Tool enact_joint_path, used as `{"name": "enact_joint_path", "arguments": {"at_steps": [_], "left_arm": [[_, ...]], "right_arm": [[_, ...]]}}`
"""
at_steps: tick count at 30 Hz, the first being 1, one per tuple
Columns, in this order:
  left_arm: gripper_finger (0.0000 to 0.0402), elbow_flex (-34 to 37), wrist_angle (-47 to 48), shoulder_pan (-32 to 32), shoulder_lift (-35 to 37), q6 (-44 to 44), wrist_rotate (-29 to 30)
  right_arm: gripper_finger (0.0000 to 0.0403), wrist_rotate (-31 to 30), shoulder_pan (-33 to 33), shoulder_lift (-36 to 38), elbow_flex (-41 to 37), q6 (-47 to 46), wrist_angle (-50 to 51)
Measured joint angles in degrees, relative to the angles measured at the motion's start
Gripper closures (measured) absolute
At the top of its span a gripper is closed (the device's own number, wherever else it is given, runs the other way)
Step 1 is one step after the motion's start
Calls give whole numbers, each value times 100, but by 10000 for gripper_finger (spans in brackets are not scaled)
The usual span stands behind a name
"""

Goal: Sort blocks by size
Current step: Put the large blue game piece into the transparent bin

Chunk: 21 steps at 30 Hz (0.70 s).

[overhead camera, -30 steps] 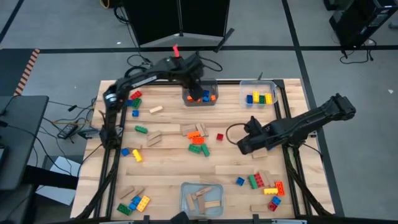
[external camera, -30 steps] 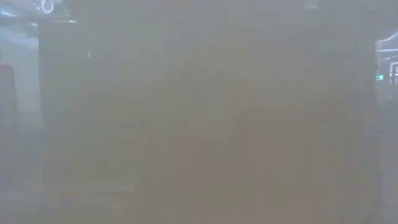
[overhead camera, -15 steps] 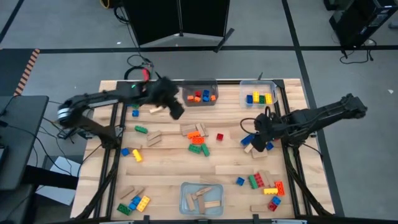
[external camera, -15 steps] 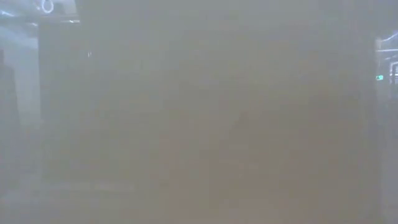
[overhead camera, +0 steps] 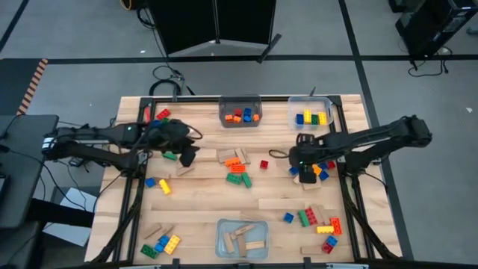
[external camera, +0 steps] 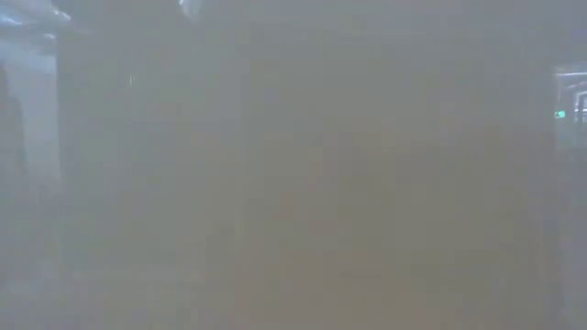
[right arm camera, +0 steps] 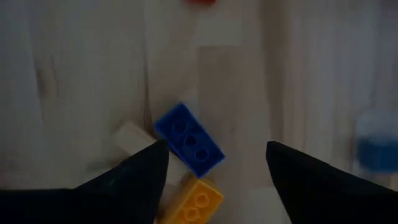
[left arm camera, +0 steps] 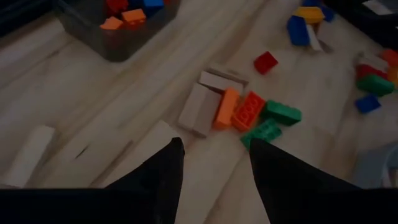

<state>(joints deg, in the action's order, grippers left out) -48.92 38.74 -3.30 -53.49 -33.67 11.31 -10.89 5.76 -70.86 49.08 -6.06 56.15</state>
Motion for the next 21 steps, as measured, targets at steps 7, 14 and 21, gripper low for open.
{"name": "enact_joint_path", "arguments": {"at_steps": [7, 14, 21], "left_arm": [[210, 217, -214, 218, 191, 24, 4], [210, 320, -289, 230, 178, 22, 4], [210, 320, -308, 230, 178, 29, 4]], "right_arm": [[93, 28, 2, -923, 0, 1194, -1], [113, 55, -2, -1786, 0, 1549, -210], [136, 278, -144, -2252, 12, 1535, -577]]}}
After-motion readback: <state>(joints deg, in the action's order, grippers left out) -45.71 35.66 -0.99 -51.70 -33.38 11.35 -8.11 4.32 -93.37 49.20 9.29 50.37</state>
